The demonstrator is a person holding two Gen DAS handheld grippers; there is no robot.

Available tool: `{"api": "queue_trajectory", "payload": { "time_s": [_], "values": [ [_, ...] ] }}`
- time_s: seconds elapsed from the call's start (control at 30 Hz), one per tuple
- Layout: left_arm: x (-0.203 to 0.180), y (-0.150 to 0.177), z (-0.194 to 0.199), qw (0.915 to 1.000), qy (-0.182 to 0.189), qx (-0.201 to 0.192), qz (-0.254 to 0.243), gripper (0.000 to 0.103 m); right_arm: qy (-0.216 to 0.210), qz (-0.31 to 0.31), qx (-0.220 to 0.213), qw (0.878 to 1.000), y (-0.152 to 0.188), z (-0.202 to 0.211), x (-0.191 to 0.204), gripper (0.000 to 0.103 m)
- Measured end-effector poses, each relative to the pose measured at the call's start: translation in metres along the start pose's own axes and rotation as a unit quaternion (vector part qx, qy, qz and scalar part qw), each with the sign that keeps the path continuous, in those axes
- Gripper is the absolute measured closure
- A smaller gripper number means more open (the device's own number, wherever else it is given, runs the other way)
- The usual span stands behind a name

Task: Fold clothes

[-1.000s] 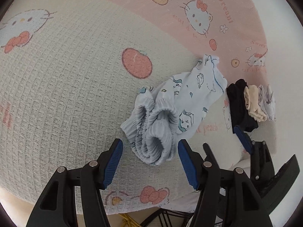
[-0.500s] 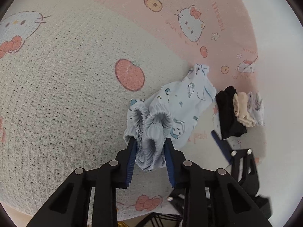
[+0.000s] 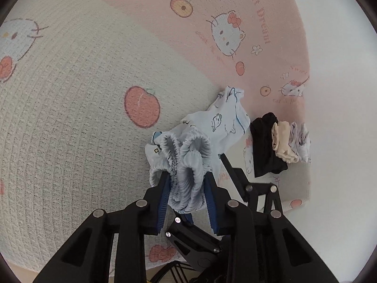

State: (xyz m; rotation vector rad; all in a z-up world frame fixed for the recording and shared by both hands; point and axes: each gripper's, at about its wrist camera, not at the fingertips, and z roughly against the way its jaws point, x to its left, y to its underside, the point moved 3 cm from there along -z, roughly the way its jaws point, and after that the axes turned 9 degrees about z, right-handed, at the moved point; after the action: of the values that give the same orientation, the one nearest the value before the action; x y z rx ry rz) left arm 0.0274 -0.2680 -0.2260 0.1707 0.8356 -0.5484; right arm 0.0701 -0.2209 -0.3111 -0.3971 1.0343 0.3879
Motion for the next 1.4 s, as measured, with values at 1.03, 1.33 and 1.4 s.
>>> {"api": "queue_trajectory", "payload": {
  "time_s": [1.03, 1.33, 1.4],
  "values": [
    [-0.026, -0.009, 0.05, 0.9707, -0.163, -0.057, -0.168, 0.049, -0.241, -0.365, -0.03, 0.899, 0.059, 0.026, -0.091, 0.09],
    [-0.021, 0.04, 0.026, 0.9047, -0.184, -0.005, -0.384, 0.049, -0.3, -0.4, -0.035, 0.865, 0.081, 0.034, -0.086, 0.09],
    [-0.021, 0.051, 0.02, 0.891, -0.18, 0.011, -0.417, 0.049, -0.31, -0.412, -0.033, 0.856, 0.084, 0.029, -0.088, 0.09]
  ]
}}
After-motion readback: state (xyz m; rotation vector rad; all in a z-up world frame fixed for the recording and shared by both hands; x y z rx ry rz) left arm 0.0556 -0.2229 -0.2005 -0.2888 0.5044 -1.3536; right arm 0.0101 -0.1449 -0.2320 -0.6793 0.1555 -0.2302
